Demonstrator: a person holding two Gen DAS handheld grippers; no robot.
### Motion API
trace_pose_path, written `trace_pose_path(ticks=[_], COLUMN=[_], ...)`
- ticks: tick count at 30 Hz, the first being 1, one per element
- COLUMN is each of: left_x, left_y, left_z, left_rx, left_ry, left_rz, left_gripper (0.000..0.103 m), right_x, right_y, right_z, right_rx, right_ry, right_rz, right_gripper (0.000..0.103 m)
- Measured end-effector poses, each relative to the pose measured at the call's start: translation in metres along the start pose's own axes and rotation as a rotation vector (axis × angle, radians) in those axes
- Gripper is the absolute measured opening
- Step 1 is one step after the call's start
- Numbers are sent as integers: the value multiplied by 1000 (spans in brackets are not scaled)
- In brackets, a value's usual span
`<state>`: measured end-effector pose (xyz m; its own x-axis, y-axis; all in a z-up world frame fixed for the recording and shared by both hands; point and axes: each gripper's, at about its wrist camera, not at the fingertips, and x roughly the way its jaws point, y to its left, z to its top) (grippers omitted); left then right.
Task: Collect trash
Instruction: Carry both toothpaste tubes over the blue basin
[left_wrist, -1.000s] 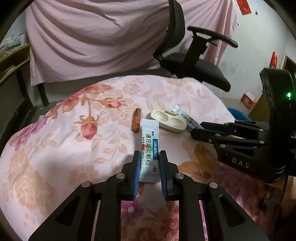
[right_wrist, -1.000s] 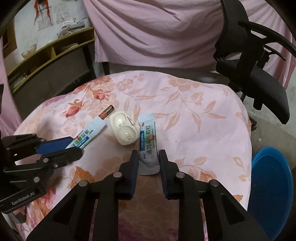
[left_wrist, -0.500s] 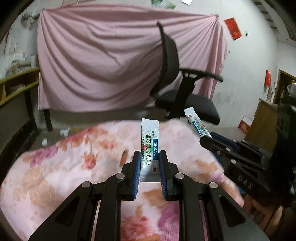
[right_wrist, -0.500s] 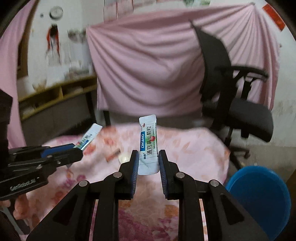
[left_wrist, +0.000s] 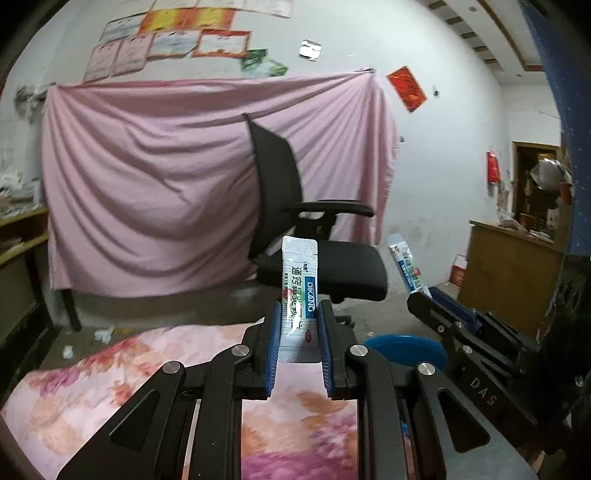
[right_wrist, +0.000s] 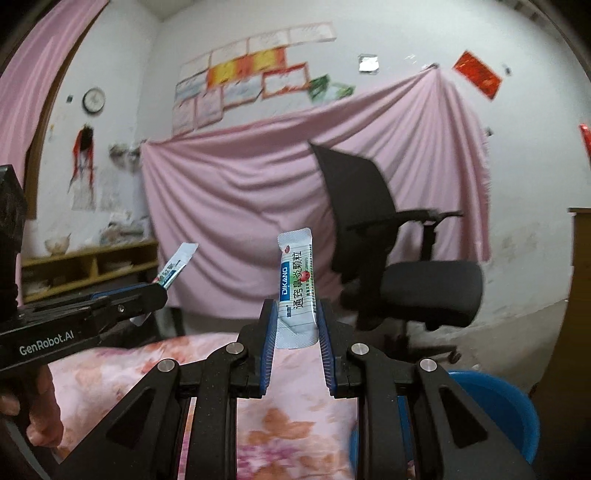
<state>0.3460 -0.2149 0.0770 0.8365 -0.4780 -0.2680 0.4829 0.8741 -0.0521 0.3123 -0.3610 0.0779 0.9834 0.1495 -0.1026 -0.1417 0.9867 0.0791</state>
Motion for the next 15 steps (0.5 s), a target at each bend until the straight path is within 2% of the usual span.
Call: trace_pose_path(ticks=[6, 15], left_x=[16, 42], left_y=[-29, -62], left_z=[4, 0], left_rx=[28, 67], left_ry=[5, 48], left_rz=[-61, -126], left_gripper=[16, 17], right_x=[-26, -41], right_y=[-29, -69], right_z=[5, 0], right_rx=[19, 46], right_ry=[-43, -33], right_rz=[-78, -161], right_gripper=[20, 20])
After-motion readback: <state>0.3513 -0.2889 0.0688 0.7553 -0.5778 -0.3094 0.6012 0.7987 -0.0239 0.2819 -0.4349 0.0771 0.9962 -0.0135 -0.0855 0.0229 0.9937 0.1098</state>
